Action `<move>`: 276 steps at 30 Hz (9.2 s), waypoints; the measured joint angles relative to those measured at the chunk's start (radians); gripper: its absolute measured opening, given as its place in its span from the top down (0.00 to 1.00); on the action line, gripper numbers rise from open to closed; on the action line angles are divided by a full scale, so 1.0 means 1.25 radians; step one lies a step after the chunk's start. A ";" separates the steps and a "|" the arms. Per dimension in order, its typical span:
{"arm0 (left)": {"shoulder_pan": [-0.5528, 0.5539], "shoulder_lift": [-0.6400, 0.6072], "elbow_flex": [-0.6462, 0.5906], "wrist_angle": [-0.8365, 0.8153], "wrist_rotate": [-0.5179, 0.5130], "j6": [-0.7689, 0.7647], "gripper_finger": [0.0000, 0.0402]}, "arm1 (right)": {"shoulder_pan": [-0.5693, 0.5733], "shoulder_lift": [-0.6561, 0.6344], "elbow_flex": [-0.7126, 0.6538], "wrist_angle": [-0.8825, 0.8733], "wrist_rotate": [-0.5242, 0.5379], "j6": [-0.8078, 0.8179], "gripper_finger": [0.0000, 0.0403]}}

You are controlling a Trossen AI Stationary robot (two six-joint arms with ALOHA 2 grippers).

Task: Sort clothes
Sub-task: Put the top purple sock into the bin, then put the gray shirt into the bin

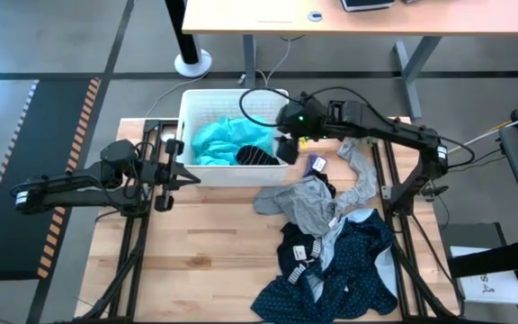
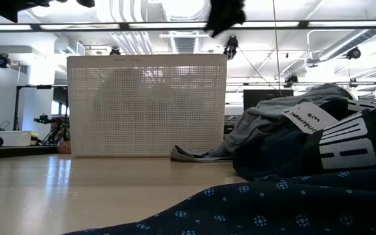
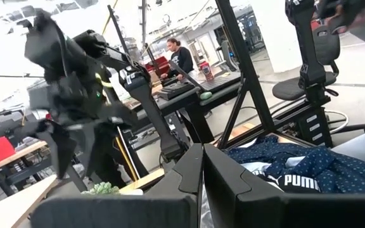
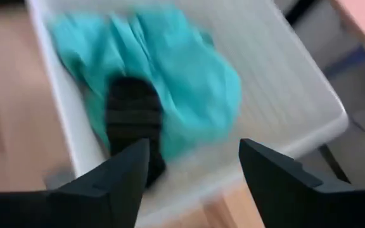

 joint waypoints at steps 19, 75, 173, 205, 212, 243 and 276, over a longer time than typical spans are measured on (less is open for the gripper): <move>0.000 0.002 0.000 0.001 0.000 -0.001 1.00 | -0.076 -0.329 -0.591 0.217 -0.001 0.212 0.78; 0.000 0.012 0.000 -0.006 -0.041 0.004 1.00 | -0.086 -0.393 -0.651 0.393 0.119 0.221 0.98; 0.000 0.089 0.000 0.100 -0.132 -0.036 1.00 | 0.226 -0.392 -0.827 0.418 -0.122 0.401 0.77; 0.000 0.063 0.000 0.077 -0.122 -0.001 1.00 | 0.304 0.053 -0.476 0.039 -0.042 0.359 0.33; 0.000 0.050 0.000 0.069 -0.122 -0.009 1.00 | 0.305 0.131 -0.462 0.033 -0.063 0.340 0.55; 0.000 0.033 0.000 0.038 -0.122 -0.025 1.00 | 0.329 -0.066 0.143 -0.130 0.229 0.206 1.00; 0.000 0.033 0.000 0.048 -0.123 -0.043 1.00 | 0.201 -0.023 0.356 0.364 0.277 -0.309 1.00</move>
